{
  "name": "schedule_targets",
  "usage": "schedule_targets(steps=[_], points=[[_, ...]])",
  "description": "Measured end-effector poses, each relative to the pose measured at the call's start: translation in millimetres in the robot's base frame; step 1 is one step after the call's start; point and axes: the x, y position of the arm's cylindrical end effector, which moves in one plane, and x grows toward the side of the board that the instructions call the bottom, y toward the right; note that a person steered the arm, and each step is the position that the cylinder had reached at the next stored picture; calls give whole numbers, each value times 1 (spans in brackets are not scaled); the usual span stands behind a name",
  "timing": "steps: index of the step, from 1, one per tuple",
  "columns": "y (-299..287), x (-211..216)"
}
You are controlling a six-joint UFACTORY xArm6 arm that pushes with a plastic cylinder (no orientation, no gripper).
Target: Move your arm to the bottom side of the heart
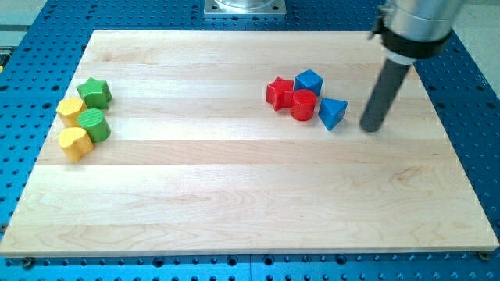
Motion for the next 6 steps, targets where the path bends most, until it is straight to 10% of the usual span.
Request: schedule_targets(steps=[3,6], points=[[-68,12],[-329,124]])
